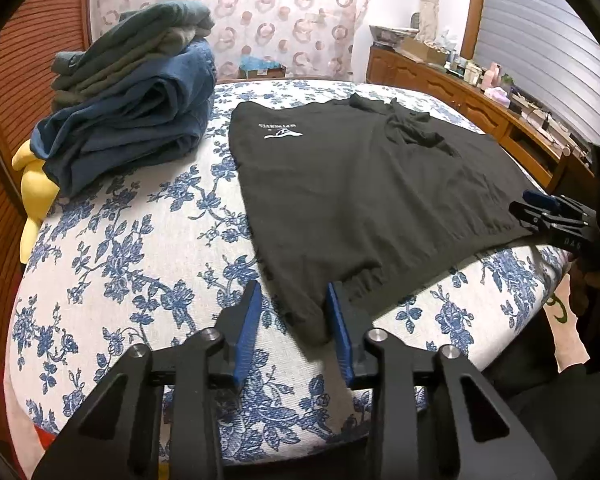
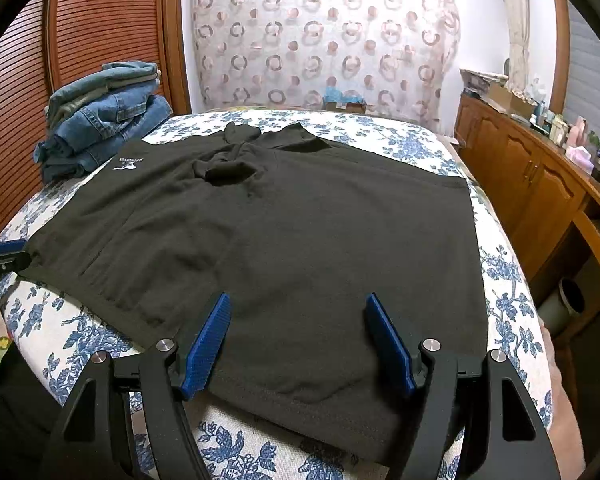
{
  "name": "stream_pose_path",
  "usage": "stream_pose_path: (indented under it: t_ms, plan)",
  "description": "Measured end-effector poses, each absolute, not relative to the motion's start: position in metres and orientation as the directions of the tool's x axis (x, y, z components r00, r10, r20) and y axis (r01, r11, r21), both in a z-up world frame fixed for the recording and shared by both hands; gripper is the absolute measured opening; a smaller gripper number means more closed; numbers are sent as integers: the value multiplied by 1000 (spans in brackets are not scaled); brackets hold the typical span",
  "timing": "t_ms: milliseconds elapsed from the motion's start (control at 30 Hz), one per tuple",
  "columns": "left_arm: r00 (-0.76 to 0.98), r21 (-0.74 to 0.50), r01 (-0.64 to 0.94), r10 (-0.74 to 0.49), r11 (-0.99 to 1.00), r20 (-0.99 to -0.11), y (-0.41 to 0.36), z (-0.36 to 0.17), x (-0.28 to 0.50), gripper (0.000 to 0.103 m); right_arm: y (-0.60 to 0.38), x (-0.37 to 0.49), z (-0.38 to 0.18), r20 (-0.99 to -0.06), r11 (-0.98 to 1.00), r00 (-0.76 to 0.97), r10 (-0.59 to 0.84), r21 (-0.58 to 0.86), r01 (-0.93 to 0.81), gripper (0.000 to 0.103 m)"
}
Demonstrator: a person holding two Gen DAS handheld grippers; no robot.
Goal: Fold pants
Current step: 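Move the left gripper to the opposite side edge and grasp it, then fold the held side edge inward over the shirt body with left gripper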
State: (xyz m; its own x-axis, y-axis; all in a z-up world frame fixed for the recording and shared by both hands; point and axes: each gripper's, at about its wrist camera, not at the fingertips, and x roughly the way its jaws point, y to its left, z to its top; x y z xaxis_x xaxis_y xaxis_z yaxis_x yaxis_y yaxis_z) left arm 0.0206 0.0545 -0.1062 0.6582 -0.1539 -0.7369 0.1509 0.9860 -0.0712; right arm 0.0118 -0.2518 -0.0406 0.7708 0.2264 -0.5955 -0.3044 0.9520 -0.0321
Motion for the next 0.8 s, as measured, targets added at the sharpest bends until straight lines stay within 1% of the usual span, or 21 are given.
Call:
stream_pose_path:
  t_ms: [67, 100, 133, 333, 567, 800]
  plan:
    - [657, -78, 161, -166, 984, -735, 52, -105, 22, 21, -253, 12, -40, -596, 952, 768, 234, -19, -305, 72]
    - [656, -80, 169, -173, 982, -734, 51, -106, 22, 13, -253, 12, -40, -596, 952, 767, 237, -14, -305, 72]
    - [656, -87, 169, -178, 982, -734, 51, -105, 23, 8, -254, 12, -40, -596, 952, 766, 240, -10, -306, 72]
    - [676, -103, 194, -209, 976, -707, 46, -92, 26, 5, -256, 10, -39, -601, 948, 754, 264, 18, -318, 72]
    - [697, -85, 254, -244, 963, -675, 26, -70, 38, 4, -259, 6, -38, -597, 947, 754, 275, 34, -318, 72]
    - [699, -65, 327, -287, 943, -655, -6, -54, 55, 4, -268, -2, -31, -570, 950, 774, 276, 41, -309, 72]
